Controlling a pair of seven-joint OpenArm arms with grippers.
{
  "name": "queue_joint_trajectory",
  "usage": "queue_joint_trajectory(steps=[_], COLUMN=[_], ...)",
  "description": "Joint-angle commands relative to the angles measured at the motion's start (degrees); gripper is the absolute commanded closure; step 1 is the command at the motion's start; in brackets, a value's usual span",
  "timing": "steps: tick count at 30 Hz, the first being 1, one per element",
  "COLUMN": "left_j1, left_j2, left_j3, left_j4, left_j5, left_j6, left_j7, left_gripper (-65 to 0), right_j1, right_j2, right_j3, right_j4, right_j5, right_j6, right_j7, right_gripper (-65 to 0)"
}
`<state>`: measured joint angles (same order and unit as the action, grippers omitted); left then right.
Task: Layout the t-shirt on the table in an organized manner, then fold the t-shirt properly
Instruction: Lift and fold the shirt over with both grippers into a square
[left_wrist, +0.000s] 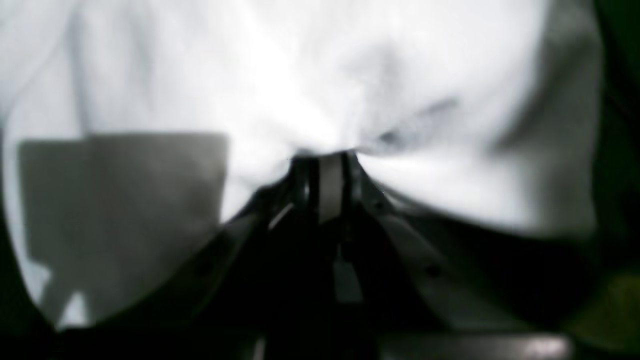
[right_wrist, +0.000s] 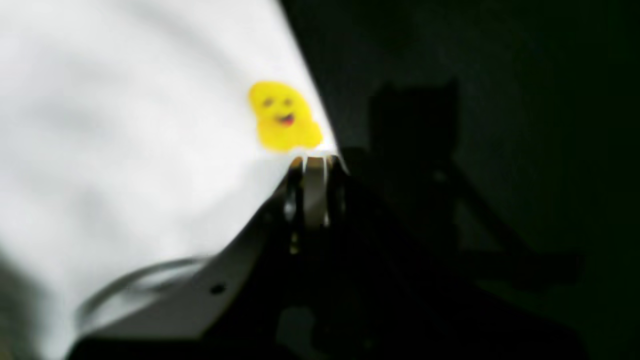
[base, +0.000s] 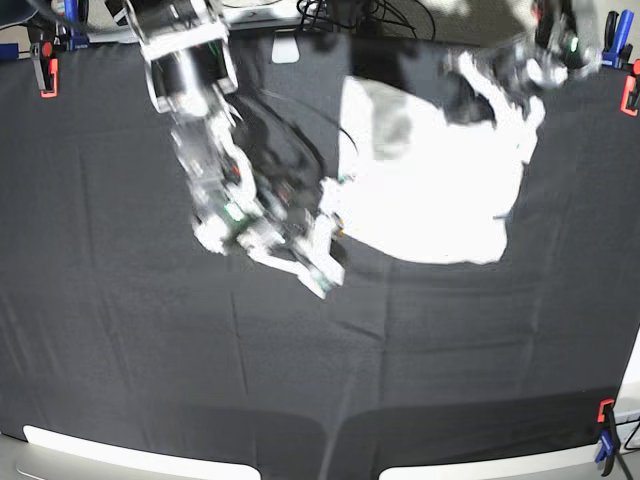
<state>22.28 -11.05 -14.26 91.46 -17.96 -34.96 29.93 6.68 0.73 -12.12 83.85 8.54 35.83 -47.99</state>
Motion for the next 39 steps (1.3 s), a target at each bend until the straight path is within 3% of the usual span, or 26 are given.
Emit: queue_joint_trajectory(steps=[1, 7, 15, 21, 27, 31, 34, 39], left_j1=[-1.53, -9.35, -14.84, -11.19, -6.23, -4.24, -4.15, -5.99], left_j2=[-0.57, -0.52, -0.46, -0.59, -0.59, -0.59, -0.59, -0.57], left_j3=[-0.42, -0.33, -0.26, -0.33, -0.39, -0.50, -0.70, -0.68], left_j4=[-0.33, -6.08, -10.75, -6.49, -0.37, 0.44, 0.39, -0.24], left_j5=[2.23, 6.38, 5.90, 5.73, 5.99, 6.25, 10.58, 13.88], left_j6=[2.29, 4.15, 4.13, 4.13, 4.35, 12.11, 16.55, 19.39], left_j7=[-0.17, -4.13, -8.20, -8.79, -8.59, -8.61, -9.40, -14.47], left_gripper=[0.0, 0.0, 0.0, 0.0, 0.0, 0.0, 0.0, 0.0], right_j1=[-0.57, -11.91, -19.52, -18.05, -11.47, -5.73, -1.44, 2.89], right_j2=[0.22, 1.31, 1.31, 1.33, 1.33, 0.85, -0.04, -1.60], right_j3=[0.04, -0.17, -6.38, -0.90, 2.99, 2.99, 3.02, 2.73], right_j4=[2.95, 12.61, 21.90, 24.28, 19.56, 10.95, 4.42, -2.58], right_j5=[1.14, 5.77, 3.65, -2.34, -1.70, -1.97, -2.47, -2.56], right_j6=[0.39, 3.28, 3.15, -2.05, -3.48, -3.52, -3.69, -3.74], right_j7=[0.79, 1.11, 2.36, 7.19, 6.75, 6.80, 7.02, 6.97], right_gripper=[0.0, 0.0, 0.0, 0.0, 0.0, 0.0, 0.0, 0.0])
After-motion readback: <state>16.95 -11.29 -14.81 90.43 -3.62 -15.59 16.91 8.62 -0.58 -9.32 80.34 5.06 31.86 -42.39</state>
